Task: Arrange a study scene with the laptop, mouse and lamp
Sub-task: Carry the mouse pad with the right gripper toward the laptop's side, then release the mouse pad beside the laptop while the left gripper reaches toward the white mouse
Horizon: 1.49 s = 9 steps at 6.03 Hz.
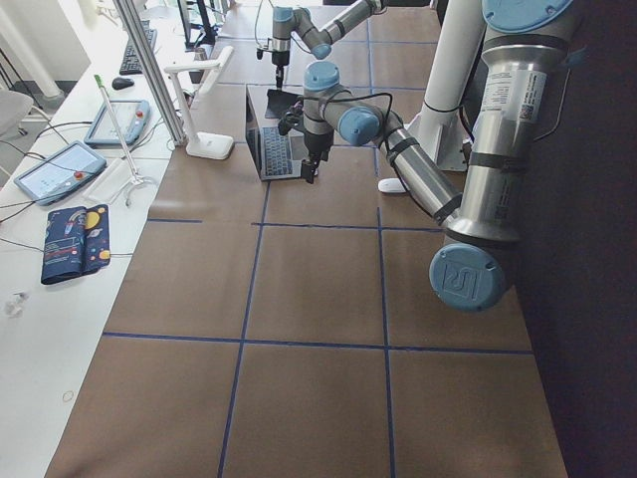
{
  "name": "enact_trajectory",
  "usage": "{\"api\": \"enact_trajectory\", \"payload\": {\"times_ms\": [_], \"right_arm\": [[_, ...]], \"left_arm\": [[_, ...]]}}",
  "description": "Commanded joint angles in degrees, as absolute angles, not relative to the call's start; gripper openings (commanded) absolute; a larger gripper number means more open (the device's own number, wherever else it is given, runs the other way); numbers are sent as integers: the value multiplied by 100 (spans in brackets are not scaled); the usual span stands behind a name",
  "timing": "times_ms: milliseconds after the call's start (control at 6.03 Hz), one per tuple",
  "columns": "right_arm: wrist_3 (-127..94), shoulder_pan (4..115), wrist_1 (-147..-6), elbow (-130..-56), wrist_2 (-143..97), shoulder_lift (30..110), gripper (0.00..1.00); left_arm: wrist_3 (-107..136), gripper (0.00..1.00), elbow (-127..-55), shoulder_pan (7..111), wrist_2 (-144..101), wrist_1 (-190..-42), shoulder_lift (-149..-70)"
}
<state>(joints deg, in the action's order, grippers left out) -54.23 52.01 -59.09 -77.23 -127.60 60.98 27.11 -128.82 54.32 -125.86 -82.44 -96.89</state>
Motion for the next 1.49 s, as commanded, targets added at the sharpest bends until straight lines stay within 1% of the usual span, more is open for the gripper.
{"api": "enact_trajectory", "payload": {"times_ms": [0, 166, 332, 497, 829, 1161, 1327], "right_arm": [[-5370, 5448, -6073, -7848, -13077, 6178, 100], [-5335, 5493, -6073, -7970, -13078, 6309, 100], [-5135, 5511, -6134, -8172, -13069, 6615, 100], [-4724, 5633, -6143, -8504, -13061, 7114, 100], [-3364, 6080, -6178, -9268, -13069, 8510, 100], [-1916, 6519, -7105, -10374, -13008, 9689, 100], [-846, 7017, -7371, -10606, -13008, 10190, 100]], "left_arm": [[3343, 100, -12911, 5275, -12534, -8296, -9729], [3827, 100, -13024, 4952, -12490, -8297, -9756], [4615, 100, -13226, 4304, -11776, -8297, -9765], [5406, 100, -13341, 3515, -10986, -8297, -9765], [6770, 100, -13377, 2238, -10225, -8297, -9773], [8072, 100, -13368, 1130, -9461, -8271, -9765], [8817, 100, -13325, 638, -9240, -8262, -9730]]}}
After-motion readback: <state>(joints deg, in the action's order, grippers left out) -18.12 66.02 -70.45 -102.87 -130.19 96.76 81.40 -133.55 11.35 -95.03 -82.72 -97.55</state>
